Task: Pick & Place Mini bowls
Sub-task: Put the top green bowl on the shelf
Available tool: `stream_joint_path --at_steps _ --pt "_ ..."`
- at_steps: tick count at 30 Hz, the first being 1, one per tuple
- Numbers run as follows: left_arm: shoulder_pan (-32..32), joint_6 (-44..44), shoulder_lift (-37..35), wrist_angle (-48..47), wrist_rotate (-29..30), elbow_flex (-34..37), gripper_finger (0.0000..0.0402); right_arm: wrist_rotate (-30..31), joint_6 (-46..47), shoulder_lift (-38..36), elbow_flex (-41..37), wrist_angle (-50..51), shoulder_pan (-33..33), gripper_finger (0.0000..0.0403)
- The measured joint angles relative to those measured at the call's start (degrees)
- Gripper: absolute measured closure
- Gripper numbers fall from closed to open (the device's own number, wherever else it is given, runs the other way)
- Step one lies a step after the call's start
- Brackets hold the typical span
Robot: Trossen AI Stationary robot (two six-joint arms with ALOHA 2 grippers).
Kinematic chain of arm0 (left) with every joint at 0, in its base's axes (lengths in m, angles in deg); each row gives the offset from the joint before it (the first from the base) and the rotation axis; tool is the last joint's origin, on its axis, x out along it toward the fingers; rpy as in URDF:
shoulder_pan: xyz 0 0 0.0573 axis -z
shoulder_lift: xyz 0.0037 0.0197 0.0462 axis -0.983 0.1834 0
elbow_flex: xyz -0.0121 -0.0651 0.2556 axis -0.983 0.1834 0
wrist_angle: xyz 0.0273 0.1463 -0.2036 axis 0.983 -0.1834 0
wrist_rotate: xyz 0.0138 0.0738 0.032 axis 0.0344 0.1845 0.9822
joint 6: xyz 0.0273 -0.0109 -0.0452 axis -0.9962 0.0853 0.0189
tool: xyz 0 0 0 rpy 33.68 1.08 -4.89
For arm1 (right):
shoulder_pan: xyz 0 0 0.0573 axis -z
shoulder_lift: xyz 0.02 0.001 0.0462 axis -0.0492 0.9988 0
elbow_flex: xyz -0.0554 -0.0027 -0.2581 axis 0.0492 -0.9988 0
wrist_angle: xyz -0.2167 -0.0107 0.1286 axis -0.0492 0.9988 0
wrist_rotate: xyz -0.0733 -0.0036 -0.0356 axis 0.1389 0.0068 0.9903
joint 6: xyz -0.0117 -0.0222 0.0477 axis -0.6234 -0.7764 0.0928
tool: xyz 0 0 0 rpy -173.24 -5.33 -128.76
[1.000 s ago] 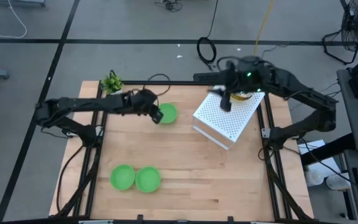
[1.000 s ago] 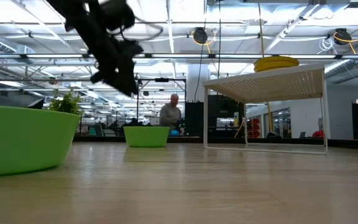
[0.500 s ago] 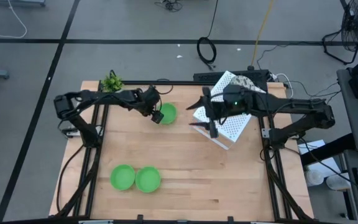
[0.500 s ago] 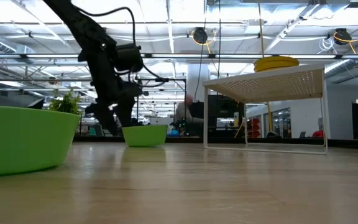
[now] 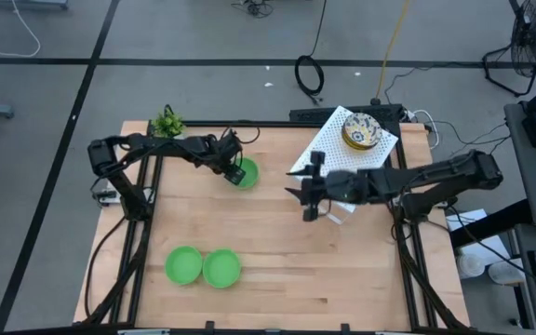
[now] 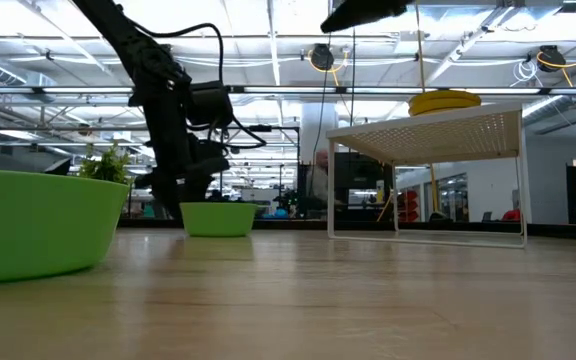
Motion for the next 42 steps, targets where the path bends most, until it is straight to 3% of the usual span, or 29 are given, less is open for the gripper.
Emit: stream_joint_path --at_steps 7,9,16,20,26,29,32,36,42 --pt "2.0 -1.2 0.0 1.0 3.9 0.0 0.0371 19.9 -4.3 -0.9 -11.2 -16.6 -4.2 0.0266" --pt "2.5 -1.5 -0.1 2.9 5.8 -0.1 0.0388 22.9 -7.9 -1.2 -13.9 -22.9 -4.3 0.027" --pt "7.6 -5.3 -4.2 10.2 17.8 0.0 0.0395 22.7 -12.5 -1.3 -19.6 -40.0 -4.0 0.0275" --pt "14.7 -12.3 -7.7 17.9 31.7 0.0 0.0396 22.6 -12.3 -1.3 -20.2 -42.7 -4.0 0.0276" --pt "27.4 -35.5 -10.2 34.9 54.6 0.0 0.0397 22.4 -6.1 -1.3 -21.0 -42.9 -4.0 0.0276" --pt "32.8 -50.5 -10.2 47.0 62.3 0.0 0.0397 22.3 -6.0 -1.3 -21.0 -43.1 -3.9 0.0277" --pt "36.4 -63.2 -10.1 58.4 63.0 0.0 0.0398 17.0 -2.8 -1.3 -21.1 -43.1 -3.2 0.0273" --pt "39.2 -67.7 -10.1 63.5 63.1 0.0 0.0398 4.5 0.8 -0.6 -21.1 -43.3 -1.8 0.0249" --pt "40.8 -69.6 -10.0 63.6 63.6 0.0 0.0398 3.3 2.4 -0.5 -21.1 -43.6 -0.5 0.0195"
